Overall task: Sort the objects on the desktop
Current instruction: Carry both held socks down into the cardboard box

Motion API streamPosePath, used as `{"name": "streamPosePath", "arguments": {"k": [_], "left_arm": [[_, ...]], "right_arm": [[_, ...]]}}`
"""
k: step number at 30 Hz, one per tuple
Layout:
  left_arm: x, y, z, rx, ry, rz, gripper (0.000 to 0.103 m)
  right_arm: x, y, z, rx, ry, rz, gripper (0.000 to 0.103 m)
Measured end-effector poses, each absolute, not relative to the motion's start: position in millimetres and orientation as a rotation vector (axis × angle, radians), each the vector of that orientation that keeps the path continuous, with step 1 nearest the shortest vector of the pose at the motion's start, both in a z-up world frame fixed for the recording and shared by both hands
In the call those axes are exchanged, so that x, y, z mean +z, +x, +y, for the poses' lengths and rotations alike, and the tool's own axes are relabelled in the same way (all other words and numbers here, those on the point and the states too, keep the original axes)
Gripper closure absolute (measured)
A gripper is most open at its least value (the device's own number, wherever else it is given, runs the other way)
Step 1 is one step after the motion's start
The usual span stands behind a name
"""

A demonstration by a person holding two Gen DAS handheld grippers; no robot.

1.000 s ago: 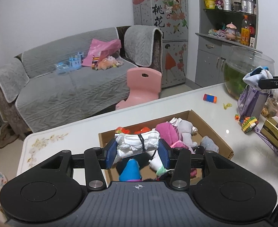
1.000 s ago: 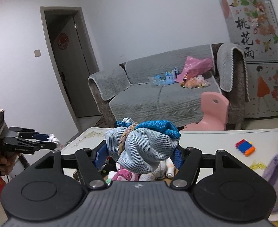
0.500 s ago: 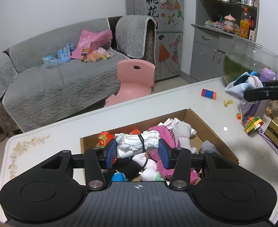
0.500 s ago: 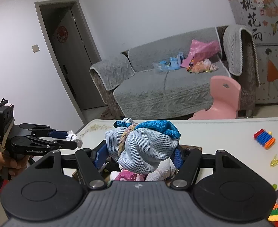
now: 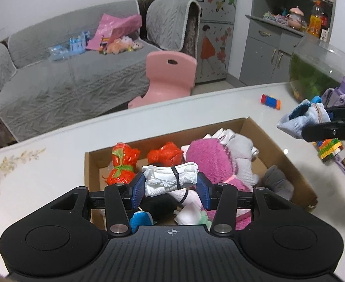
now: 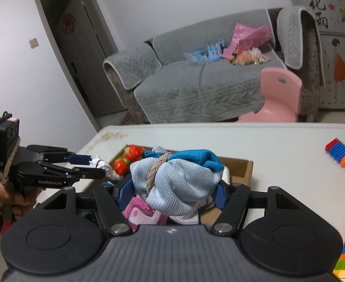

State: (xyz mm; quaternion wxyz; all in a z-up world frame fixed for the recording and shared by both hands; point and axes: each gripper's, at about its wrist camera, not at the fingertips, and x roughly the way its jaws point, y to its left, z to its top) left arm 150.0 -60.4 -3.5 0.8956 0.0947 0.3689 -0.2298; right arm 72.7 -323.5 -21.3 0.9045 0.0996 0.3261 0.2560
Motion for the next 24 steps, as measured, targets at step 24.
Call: {"name": "streamPosePath", "arguments": {"k": [24], "left_arm": [[-60.7, 169.0, -73.9, -0.447, 0.186, 0.806, 0.046]], "right_arm": [[-80.1, 91.0, -294.9, 0.469, 0.146, 0.778, 0.04]]}}
